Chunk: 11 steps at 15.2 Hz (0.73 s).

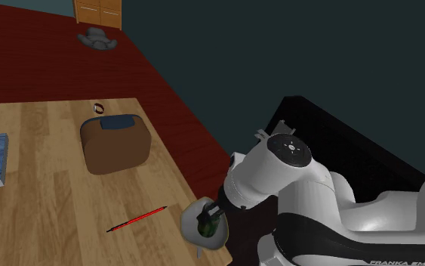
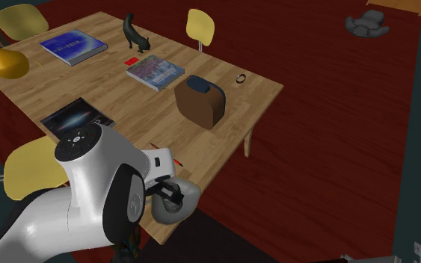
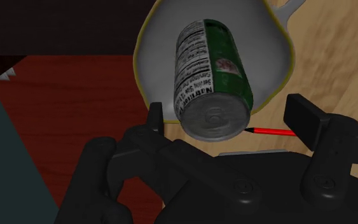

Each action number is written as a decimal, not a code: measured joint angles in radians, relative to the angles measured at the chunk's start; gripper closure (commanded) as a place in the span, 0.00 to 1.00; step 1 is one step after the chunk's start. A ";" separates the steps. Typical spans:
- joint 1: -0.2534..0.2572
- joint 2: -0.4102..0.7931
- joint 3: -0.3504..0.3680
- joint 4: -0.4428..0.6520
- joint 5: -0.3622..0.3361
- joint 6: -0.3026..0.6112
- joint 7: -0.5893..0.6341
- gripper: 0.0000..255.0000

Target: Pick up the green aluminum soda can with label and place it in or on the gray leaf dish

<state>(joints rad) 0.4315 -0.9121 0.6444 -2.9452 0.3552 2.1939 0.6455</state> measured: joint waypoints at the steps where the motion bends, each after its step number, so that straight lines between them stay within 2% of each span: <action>1: 0.000 0.000 0.000 0.000 0.000 0.000 0.000 0.00; 6: 0.009 -0.077 -0.047 0.076 -0.033 -0.149 0.003 0.00; 11: 0.011 -0.089 -0.055 0.085 -0.039 -0.172 0.002 0.00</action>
<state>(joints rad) 0.4422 -1.0013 0.5889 -2.8597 0.3166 2.0219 0.6477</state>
